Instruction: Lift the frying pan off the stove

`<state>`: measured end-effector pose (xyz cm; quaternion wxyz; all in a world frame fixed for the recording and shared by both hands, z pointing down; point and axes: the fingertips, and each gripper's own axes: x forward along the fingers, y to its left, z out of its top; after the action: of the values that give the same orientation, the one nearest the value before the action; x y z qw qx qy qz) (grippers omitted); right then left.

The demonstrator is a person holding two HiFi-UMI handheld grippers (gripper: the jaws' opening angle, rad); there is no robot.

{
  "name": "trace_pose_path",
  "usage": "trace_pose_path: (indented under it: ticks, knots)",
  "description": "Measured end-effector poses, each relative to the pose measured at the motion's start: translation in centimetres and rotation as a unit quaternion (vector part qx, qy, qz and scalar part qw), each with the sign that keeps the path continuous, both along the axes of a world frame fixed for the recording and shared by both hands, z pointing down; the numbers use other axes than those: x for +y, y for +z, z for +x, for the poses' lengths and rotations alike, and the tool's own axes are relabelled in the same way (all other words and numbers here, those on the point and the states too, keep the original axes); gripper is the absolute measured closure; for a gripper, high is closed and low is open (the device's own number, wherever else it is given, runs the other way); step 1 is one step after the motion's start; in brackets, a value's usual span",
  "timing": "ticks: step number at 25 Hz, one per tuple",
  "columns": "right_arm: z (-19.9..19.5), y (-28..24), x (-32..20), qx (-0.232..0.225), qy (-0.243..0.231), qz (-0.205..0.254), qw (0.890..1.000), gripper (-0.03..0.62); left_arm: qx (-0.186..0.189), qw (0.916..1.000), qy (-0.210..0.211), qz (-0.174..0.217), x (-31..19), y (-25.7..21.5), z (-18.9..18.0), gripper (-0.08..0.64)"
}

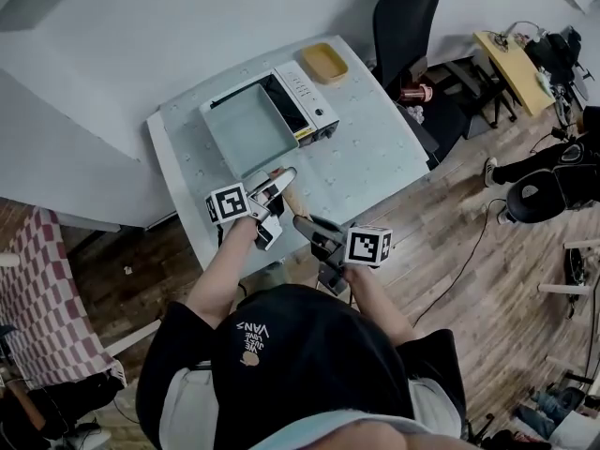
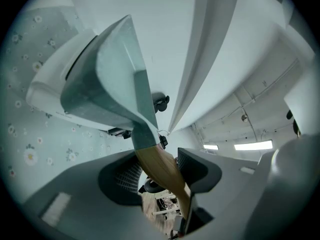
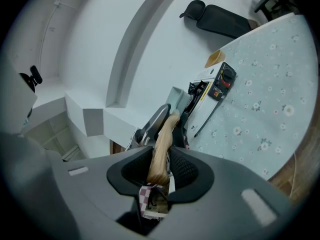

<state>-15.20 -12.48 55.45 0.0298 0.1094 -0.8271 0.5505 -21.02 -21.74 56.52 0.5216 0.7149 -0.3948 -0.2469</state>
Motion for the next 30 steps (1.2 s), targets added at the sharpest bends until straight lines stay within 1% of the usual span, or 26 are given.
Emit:
trace_pose_path:
  ticks: [2,5,8,10,13,16,20,23,26,30]
  knots:
    - [0.3,-0.2,1.0,-0.005,-0.003,0.000,1.000,0.479,-0.006,1.0000,-0.001,0.002,0.9,0.0,0.3,0.344]
    - [0.8,-0.7,2.7,-0.011,-0.009,0.002,1.000,0.479,0.006,1.0000,-0.003,-0.003,2.6,-0.2,1.2,0.344]
    - [1.6,-0.9,4.1,-0.011,-0.010,0.008,1.000,0.477,-0.010,0.9999,-0.001,0.004,4.0,-0.4,1.8,0.343]
    - [2.2,-1.0,4.8,-0.011,-0.010,0.010,1.000,0.477,-0.011,0.9999,0.000,0.004,4.7,-0.5,2.4,0.343]
    - [3.2,-0.8,6.0,-0.006,-0.010,0.013,1.000,0.476,-0.010,1.0000,0.001,0.002,6.0,-0.6,3.3,0.342]
    - [4.1,-0.9,7.6,-0.010,-0.009,0.011,1.000,0.476,0.001,1.0000,0.003,-0.004,7.4,-0.6,4.4,0.343]
    - [5.6,-0.7,9.8,-0.009,-0.007,0.015,1.000,0.476,-0.018,0.9998,0.007,0.005,9.6,-0.7,5.7,0.343]
    - [6.8,-0.9,12.1,-0.017,-0.010,0.012,1.000,0.476,-0.022,0.9997,0.006,0.002,11.8,-0.7,7.0,0.344]
    - [7.8,-0.4,13.4,-0.013,-0.011,0.013,1.000,0.474,-0.025,0.9997,0.004,-0.001,13.3,-0.7,7.7,0.343]
    - [8.5,-0.7,14.6,-0.021,-0.011,0.006,1.000,0.474,-0.008,0.9999,-0.003,-0.013,14.7,-0.8,8.6,0.342]
